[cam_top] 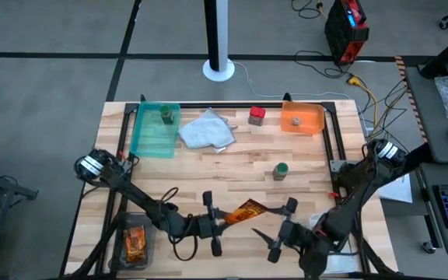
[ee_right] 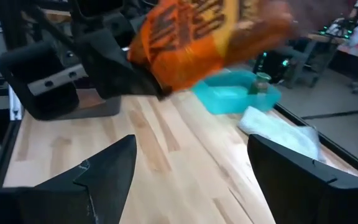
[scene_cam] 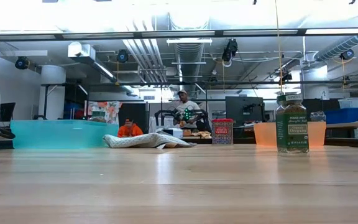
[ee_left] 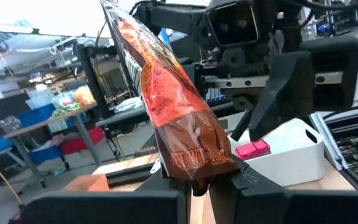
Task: Sort spices by type
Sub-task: Put the orange seasoning pack into the black bin
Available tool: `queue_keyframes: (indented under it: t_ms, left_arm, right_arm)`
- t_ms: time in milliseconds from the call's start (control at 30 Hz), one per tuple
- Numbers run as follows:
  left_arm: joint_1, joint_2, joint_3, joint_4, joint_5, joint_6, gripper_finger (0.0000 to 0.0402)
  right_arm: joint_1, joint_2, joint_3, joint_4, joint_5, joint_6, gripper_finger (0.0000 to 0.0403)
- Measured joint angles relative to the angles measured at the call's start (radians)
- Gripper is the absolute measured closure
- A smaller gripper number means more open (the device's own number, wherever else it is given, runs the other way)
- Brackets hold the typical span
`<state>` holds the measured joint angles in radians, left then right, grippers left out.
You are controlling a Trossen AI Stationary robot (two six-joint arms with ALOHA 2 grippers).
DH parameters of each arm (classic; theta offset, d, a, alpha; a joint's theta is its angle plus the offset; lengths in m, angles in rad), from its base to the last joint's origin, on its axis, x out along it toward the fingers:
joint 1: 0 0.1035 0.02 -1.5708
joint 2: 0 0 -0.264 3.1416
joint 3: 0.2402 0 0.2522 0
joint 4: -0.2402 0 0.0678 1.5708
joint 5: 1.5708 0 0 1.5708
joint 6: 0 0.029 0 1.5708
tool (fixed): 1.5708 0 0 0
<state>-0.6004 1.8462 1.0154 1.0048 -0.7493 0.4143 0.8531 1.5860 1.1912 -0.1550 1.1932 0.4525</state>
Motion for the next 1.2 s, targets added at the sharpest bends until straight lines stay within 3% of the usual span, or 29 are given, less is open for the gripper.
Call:
queue_keyframes:
  t_ms: [267, 467, 733, 1000, 1200]
  left_arm:
    - [0.000, 0.012, 0.019, 0.009, 0.000, 0.030, 0.0388]
    - [-0.001, 0.012, 0.019, 0.016, 0.001, 0.022, 0.0388]
    - [-0.002, 0.012, 0.019, 0.007, -0.005, 0.022, 0.0388]
    - [-0.002, 0.012, 0.019, 0.003, -0.062, -0.052, 0.0364]
    - [-0.009, 0.012, 0.018, -0.005, -0.081, -0.098, 0.0299]
  right_arm:
    - [-0.022, -0.009, 0.014, 0.302, -0.097, -0.299, 0.0118]
    - [-0.043, -0.012, 0.014, 0.383, -0.107, -0.361, 0.0136]
    - [-0.120, -0.013, 0.014, 0.392, -0.147, -0.297, 0.0227]
    - [-0.128, -0.014, 0.014, 0.397, -0.151, -0.347, 0.0370]
    - [-0.119, -0.024, 0.026, 0.390, -0.144, -0.391, 0.0375]
